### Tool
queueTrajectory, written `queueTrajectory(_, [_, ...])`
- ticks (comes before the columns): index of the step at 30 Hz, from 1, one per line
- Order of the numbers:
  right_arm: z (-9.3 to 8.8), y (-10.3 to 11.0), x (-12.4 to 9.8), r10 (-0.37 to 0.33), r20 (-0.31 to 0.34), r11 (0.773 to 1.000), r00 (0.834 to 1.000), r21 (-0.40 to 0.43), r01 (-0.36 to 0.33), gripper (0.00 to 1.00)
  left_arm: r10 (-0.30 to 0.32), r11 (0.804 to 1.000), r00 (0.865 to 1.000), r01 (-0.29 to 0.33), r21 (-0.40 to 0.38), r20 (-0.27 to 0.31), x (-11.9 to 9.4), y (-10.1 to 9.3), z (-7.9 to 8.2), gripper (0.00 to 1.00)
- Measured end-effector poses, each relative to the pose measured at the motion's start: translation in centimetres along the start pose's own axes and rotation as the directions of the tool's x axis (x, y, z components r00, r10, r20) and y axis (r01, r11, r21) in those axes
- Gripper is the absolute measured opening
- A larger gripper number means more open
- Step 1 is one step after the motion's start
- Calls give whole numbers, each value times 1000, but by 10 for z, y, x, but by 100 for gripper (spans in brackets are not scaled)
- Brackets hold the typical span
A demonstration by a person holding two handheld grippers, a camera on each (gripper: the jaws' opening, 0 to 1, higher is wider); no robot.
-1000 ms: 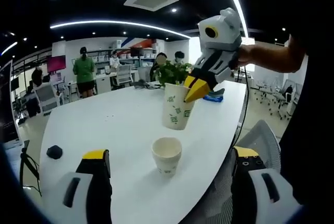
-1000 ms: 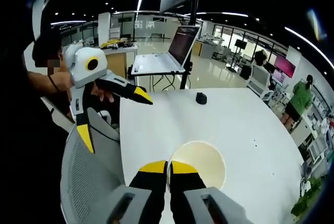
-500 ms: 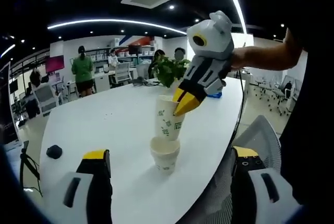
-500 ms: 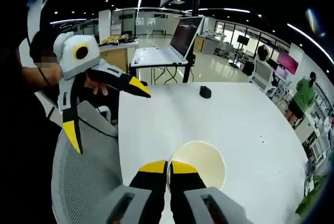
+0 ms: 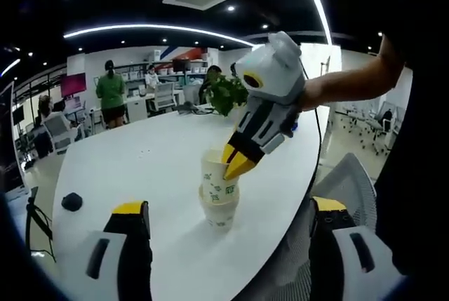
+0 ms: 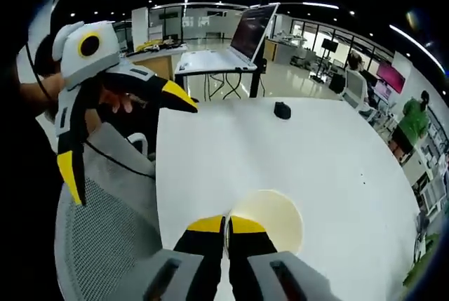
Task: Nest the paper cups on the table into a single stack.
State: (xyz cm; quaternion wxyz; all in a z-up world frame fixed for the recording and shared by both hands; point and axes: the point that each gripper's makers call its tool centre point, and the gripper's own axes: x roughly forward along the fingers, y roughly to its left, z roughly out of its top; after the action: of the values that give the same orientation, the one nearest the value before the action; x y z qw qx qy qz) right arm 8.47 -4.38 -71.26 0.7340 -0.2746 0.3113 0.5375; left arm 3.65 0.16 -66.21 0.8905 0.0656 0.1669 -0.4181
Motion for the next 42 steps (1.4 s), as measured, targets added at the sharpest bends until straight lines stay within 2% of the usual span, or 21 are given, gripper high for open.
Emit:
queueTrajectory(4, [-5, 0, 6, 0, -18, 1000, 1000, -5, 0, 0, 2, 1000, 1000, -2, -1, -6, -1, 0, -2, 93])
queueTrajectory(26, [-29, 6, 43, 59, -36, 991, 998, 124, -54, 2, 1, 1000, 1000, -1, -5, -26, -1, -1, -9, 91])
queueTrajectory(34, [-33, 7, 47, 85, -28, 980, 996, 182, -78, 3, -1, 1000, 999, 1, -3, -34, -1, -2, -11, 91])
queueTrajectory(42, [-36, 9, 51, 86, -29, 978, 996, 192, -79, 4, -4, 1000, 999, 3, -1, -44, -1, -2, -14, 91])
